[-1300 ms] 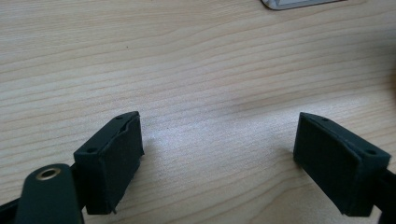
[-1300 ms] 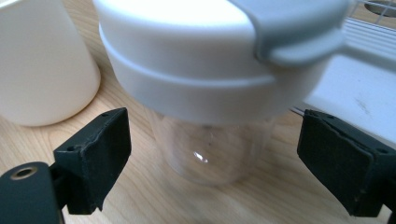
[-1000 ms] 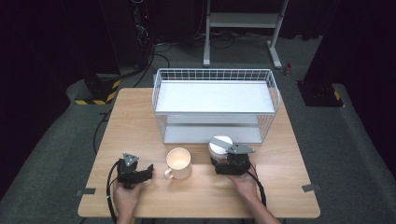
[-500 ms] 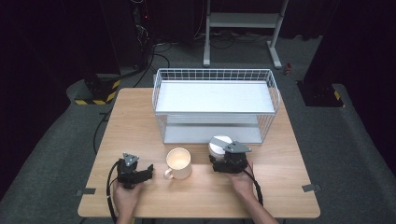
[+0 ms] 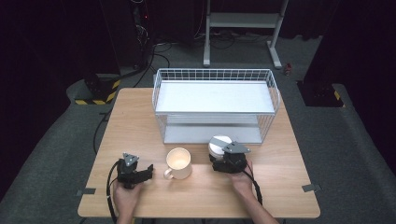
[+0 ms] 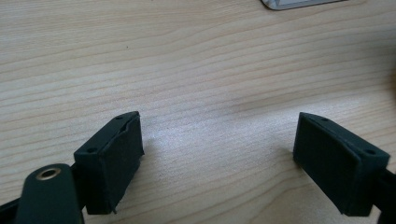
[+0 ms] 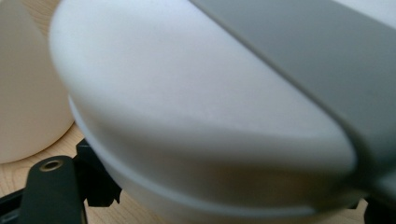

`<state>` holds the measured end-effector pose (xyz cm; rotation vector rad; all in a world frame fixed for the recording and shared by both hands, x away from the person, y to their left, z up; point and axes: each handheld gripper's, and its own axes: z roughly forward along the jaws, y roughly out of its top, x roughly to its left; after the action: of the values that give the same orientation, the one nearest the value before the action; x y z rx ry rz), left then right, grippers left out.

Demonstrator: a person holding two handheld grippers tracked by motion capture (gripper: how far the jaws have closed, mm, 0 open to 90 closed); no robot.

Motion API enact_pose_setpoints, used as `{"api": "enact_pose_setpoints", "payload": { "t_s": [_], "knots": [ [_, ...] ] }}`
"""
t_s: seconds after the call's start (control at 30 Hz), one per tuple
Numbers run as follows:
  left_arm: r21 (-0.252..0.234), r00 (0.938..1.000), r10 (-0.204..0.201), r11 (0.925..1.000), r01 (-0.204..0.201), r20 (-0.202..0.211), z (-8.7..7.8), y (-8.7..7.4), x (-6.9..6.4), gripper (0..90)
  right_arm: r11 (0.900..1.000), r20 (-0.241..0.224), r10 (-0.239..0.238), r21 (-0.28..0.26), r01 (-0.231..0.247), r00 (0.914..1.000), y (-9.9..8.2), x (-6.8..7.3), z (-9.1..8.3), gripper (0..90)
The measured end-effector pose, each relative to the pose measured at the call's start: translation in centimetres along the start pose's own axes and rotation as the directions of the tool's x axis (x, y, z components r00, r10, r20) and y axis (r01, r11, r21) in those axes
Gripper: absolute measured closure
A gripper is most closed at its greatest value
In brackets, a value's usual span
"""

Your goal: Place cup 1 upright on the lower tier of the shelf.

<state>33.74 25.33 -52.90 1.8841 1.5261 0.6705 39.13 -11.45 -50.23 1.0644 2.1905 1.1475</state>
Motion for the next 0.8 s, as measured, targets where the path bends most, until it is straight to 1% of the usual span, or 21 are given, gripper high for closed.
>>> {"api": "enact_pose_setpoints", "payload": {
  "t_s": [0.1, 0.43, 0.53, 0.6, 0.63, 0.67, 0.8],
  "knots": [
    [0.0, 1.0, 0.0, 1.0, 0.0, 0.0, 0.0, 0.0, 0.0, 16.1, 0.9999, 0.0, -0.011, -0.002, 0.011, 0.9999, 0.0, 0.0, 0.0, 18.5],
    [0.0, 1.0, 0.0, 1.0, 0.0, 0.0, 0.0, 0.0, 0.0, 16.3, 0.9999, -0.001, -0.009, -0.009, 0.009, 1.0, 0.2, -0.2, -0.5, 18.6],
    [0.0, 1.0, -0.001, 1.0, 0.001, 0.0, 0.0, 0.0, 0.0, 16.2, 0.9999, -0.001, 0.006, -0.01, -0.006, 1.0, 0.2, -0.4, -0.8, 18.6],
    [0.0, 1.0, -0.001, 1.0, 0.001, 0.0, 0.0, 0.0, 0.0, 16.3, 0.9999, -0.002, 0.003, -0.012, -0.003, 1.0, 0.2, -0.5, -0.8, 18.6],
    [-0.001, 1.0, -0.003, 1.0, 0.003, 0.001, 0.0, 0.0, 0.0, 16.3, 0.9999, -0.001, 0.01, -0.009, -0.01, 1.0, 0.2, -0.4, -0.9, 18.6],
    [-0.001, 1.0, -0.003, 1.0, 0.003, 0.001, 0.0, 0.0, 0.0, 16.4, 0.9999, 0.0, 0.0, -0.013, 0.0, 1.0, 0.3, -0.6, -1.0, 18.6],
    [-0.001, 1.0, -0.003, 1.0, 0.003, 0.001, 0.0, 0.0, 0.0, 16.5, 0.9998, -0.001, -0.004, -0.019, 0.004, 1.0, 0.6, -0.9, -1.3, 18.6]
  ]
}}
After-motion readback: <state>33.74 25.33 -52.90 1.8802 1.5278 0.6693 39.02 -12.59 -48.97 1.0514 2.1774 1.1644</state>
